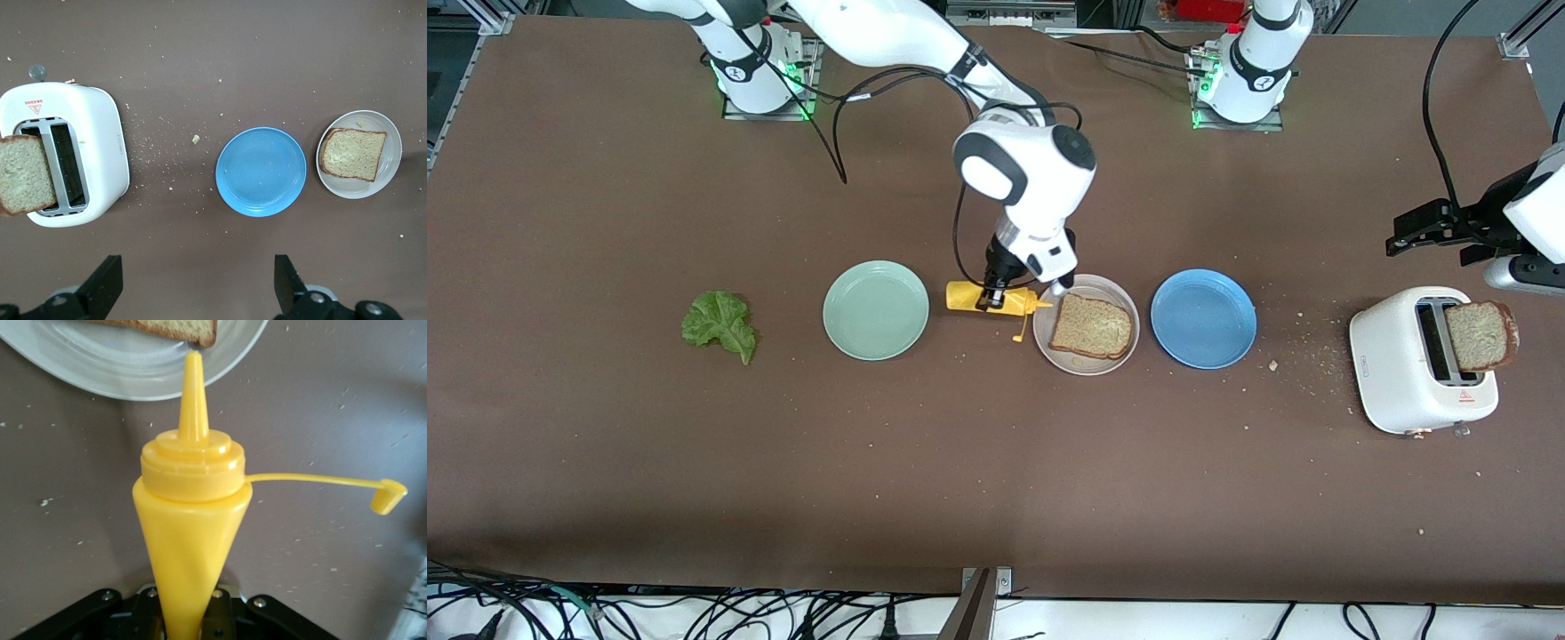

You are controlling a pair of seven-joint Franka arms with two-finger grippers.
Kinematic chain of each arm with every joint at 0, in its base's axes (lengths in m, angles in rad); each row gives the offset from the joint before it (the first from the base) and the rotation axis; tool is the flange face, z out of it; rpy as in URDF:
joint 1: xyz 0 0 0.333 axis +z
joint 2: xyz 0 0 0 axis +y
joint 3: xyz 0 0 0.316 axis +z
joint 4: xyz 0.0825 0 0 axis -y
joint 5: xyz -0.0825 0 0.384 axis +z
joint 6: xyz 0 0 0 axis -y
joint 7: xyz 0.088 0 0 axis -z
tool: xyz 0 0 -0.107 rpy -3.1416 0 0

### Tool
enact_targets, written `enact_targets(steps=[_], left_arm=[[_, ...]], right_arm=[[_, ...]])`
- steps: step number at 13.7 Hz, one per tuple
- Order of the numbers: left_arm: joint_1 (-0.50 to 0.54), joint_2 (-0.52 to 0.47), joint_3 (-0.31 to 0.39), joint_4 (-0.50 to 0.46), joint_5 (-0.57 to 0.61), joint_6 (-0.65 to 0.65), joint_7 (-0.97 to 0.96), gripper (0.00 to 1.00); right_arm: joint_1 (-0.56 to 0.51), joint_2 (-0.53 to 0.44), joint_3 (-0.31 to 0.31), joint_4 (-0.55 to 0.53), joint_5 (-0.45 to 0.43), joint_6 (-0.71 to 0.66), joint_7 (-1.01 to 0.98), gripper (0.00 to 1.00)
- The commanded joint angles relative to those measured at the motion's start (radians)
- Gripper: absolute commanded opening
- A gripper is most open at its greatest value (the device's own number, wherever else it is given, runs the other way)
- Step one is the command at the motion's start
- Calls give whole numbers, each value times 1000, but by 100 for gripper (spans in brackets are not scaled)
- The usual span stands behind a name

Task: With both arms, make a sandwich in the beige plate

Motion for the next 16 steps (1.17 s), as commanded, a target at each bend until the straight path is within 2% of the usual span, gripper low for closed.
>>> enact_targets(steps=[1,2,4,10,14,16], left_arm=[[3,-12,0,-11,-15,-6,-2,100],[3,-12,0,-11,-15,-6,-2,100],[3,-12,0,-11,-15,-6,-2,100],[3,-12,0,-11,-15,-6,-1,100],[3,-11,0,-11,-15,-6,-1,100],[3,-12,0,-11,-15,-6,-2,100]], right_arm=[[38,41,-15,67,-94,-15,5,12],[39,43,-15,67,-110,-15,5,12],[61,50,-14,67,-206,-20,5,12],[128,75,-14,67,-421,-31,5,12],[124,84,-18,69,-447,-18,43,12],[112,84,-20,69,-493,0,72,12]])
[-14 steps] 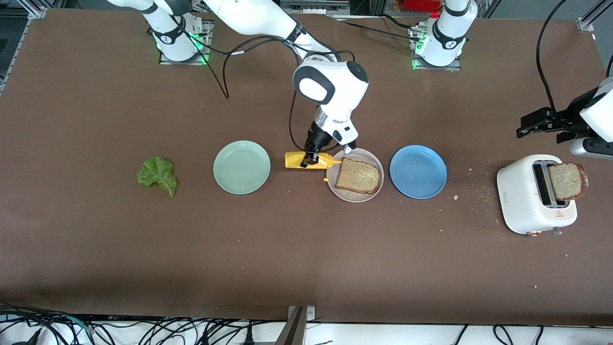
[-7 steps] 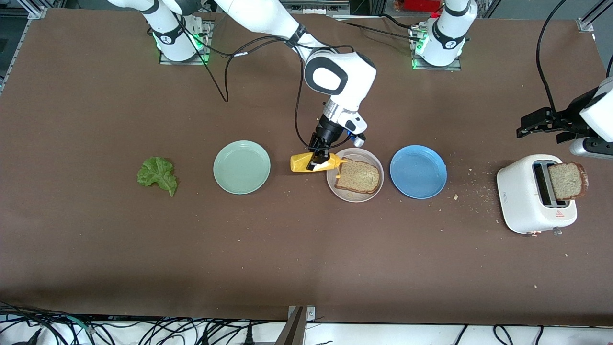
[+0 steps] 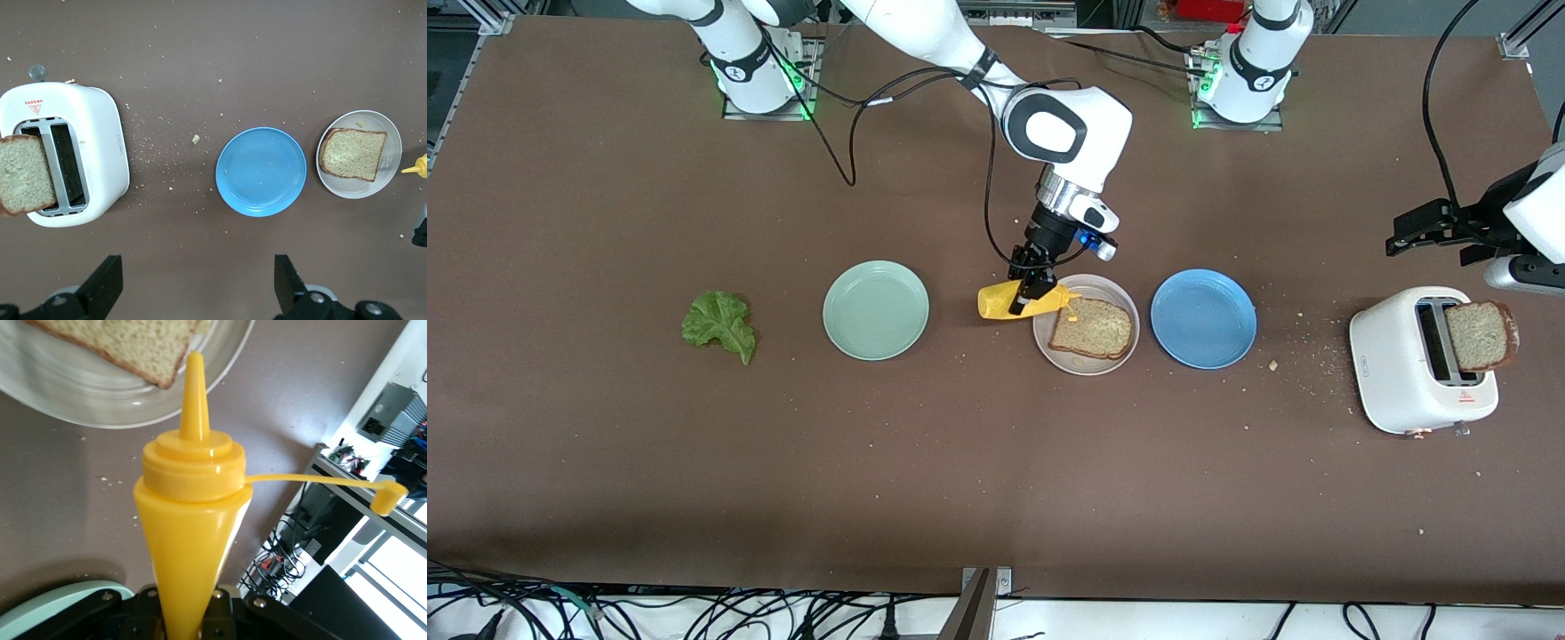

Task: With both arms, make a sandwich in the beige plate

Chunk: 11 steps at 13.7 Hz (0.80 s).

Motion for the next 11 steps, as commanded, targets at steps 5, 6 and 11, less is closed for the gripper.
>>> enact_targets(steps=[5,6,11], left_arm=[[3,-12,0,-11,-15,-6,-3,100],[3,-12,0,-11,-15,-6,-1,100],[3,-12,0,-11,-15,-6,-3,100]], right_arm=[[-42,25,-51,45,-46,120,35,12],[-51,25,-51,45,-46,137,33,12],[-76,31,-51,45,-45,180,53,13]])
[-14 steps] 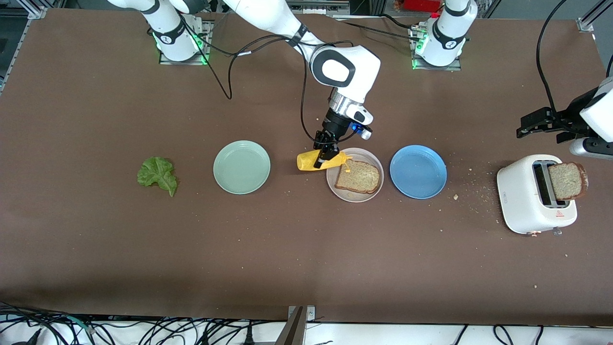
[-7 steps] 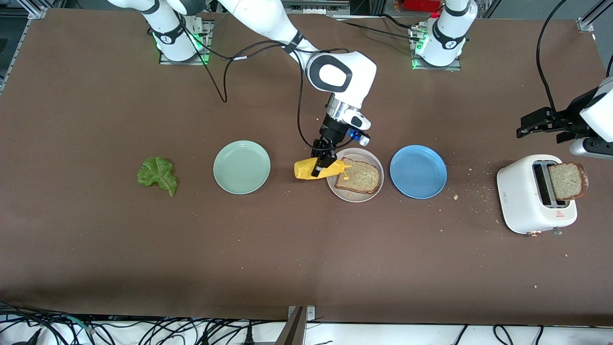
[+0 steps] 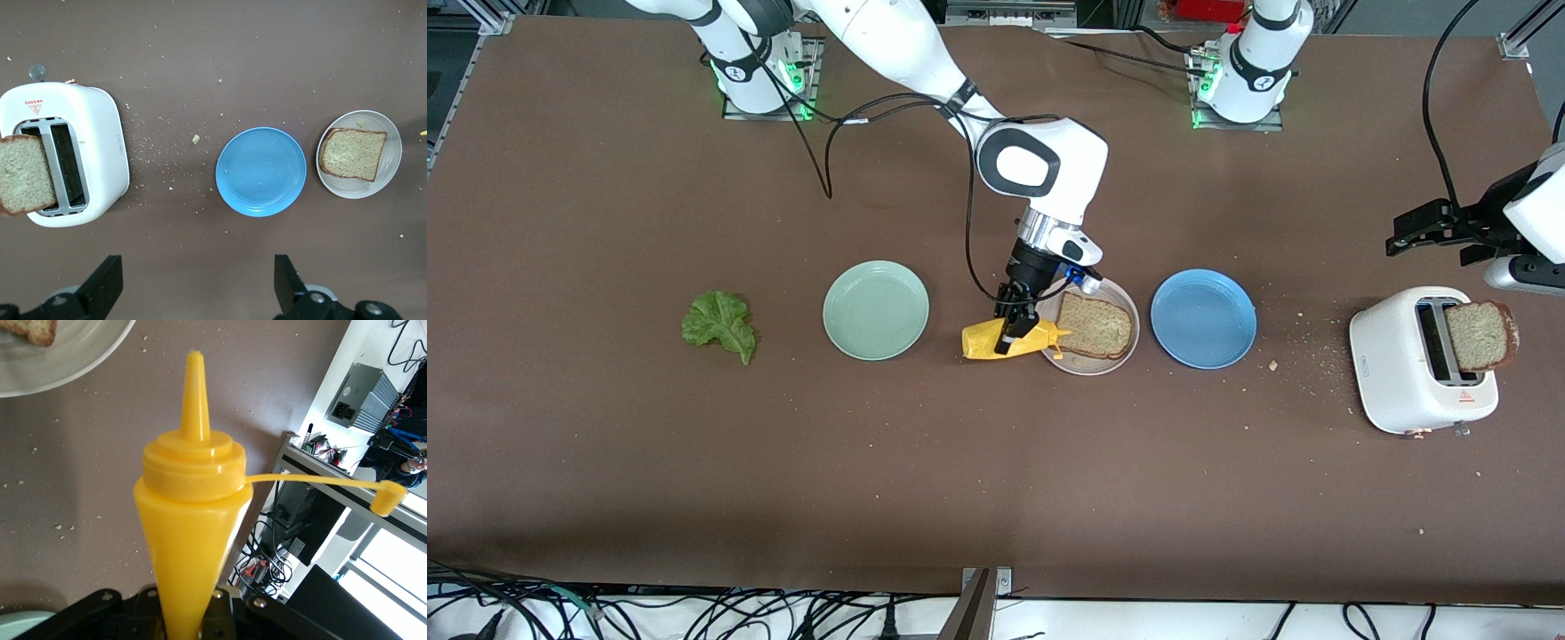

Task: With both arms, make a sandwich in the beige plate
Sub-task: 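Carry the yellow bottle with the right gripper back past the green plate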

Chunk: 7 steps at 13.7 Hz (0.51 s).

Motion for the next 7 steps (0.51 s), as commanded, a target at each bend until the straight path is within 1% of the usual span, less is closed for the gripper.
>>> enact_targets(steps=[1,3,7], left_arm=[[3,-12,0,-11,-15,-6,-2,100],[3,-12,0,-11,-15,-6,-1,100],[3,-12,0,-11,-15,-6,-1,100]], right_arm=[[0,28,0,41,-25,17,25,13],[12,34,3,41,-23,6,34,15],[41,34,9,41,-15,-46,82,15]])
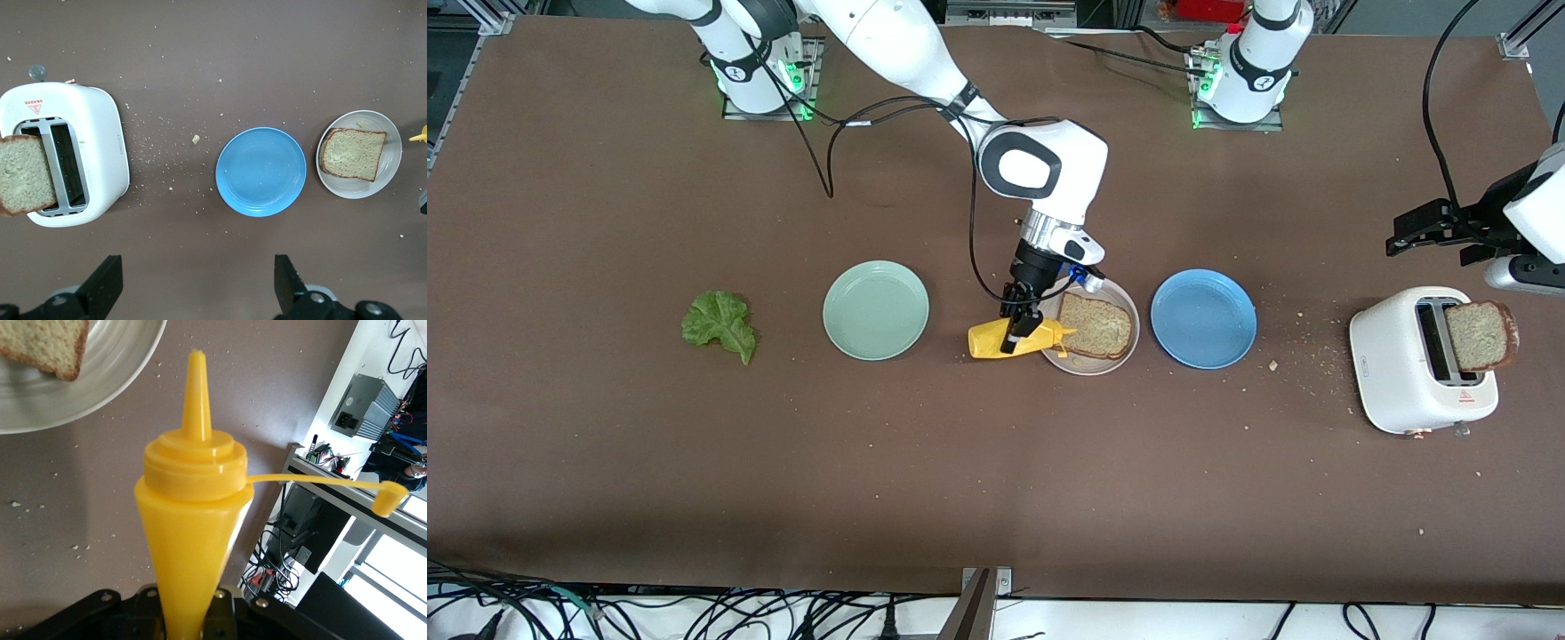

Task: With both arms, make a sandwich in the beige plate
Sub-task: 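Carry the yellow bottle with the right gripper back past the green plate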

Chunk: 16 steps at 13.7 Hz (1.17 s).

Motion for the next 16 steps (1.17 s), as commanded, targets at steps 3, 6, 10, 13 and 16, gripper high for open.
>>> enact_targets(steps=[3,6,10,13,16], left_arm=[[3,-12,0,-11,-15,-6,-2,100],[3,-12,0,-11,-15,-6,-2,100],[3,-12,0,-11,-15,-6,-2,100],[3,-12,0,-11,-15,-6,-2,100],[3,-12,0,-11,-15,-6,-1,100]], right_arm=[[49,18,5,41,-6,-81,69,15],[35,9,-6,52,156,-58,109,15],[-34,-72,-37,56,459,7,100,15],[-121,-189,-37,-69,682,104,97,15],[-209,-278,-34,-171,1007,136,92,14]])
